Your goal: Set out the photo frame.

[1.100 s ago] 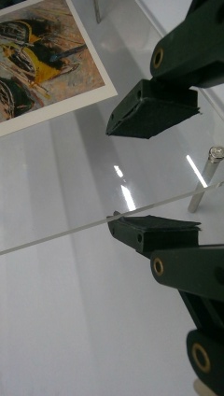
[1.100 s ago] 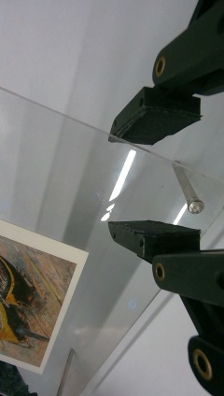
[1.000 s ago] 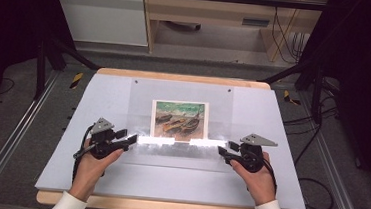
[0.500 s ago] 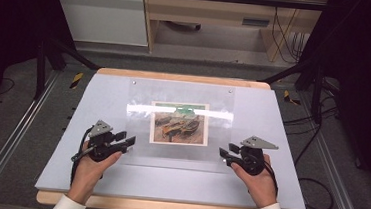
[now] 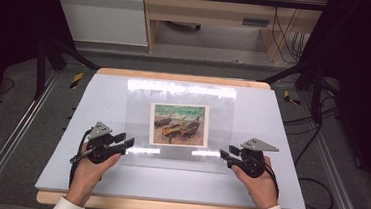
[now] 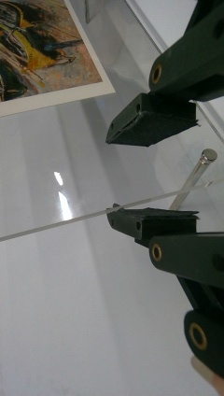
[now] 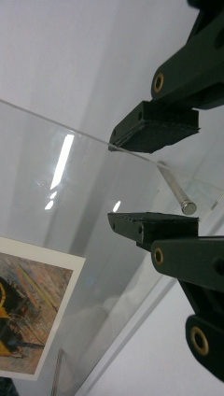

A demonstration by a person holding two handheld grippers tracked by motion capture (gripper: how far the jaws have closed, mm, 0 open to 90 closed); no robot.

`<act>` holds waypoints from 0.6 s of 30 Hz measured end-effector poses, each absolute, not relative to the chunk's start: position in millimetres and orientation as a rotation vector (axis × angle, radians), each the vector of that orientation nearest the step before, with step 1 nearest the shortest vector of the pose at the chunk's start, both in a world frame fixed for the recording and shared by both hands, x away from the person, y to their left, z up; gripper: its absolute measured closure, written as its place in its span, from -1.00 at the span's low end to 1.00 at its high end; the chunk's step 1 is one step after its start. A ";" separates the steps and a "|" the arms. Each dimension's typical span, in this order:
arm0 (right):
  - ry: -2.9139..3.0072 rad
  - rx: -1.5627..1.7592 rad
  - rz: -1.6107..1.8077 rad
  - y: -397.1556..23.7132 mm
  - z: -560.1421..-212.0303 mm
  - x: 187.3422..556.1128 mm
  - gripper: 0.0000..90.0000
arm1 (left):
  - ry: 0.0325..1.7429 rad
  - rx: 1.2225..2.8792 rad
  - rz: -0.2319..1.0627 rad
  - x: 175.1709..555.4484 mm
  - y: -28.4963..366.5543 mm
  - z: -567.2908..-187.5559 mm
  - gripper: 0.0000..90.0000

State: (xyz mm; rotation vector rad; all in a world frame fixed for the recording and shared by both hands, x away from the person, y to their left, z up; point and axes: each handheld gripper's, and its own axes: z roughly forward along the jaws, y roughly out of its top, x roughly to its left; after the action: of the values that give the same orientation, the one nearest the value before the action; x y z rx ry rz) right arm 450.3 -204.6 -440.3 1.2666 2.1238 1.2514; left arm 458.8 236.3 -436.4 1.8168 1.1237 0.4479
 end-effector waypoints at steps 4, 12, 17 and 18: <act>2.122 1.270 1.253 -204.8 -440.8 448.3 0.34 | 1.132 1.820 0.459 456.4 235.1 -436.0 0.27; 2.121 1.271 1.250 -205.2 -441.8 445.8 0.36 | 1.133 1.810 0.464 453.6 235.4 -437.1 0.30; 2.121 1.269 1.248 -205.2 -442.1 444.5 0.38 | 1.134 1.807 0.467 451.7 235.6 -437.6 0.31; 2.122 1.268 1.246 -205.2 -442.0 444.2 0.38 | 1.135 1.805 0.468 451.3 235.5 -437.7 0.32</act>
State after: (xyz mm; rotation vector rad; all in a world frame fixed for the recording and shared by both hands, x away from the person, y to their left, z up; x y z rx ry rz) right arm 444.2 -205.2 -442.0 1.2680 2.1217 1.2460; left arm 451.3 235.5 -437.7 1.8047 1.1353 0.4678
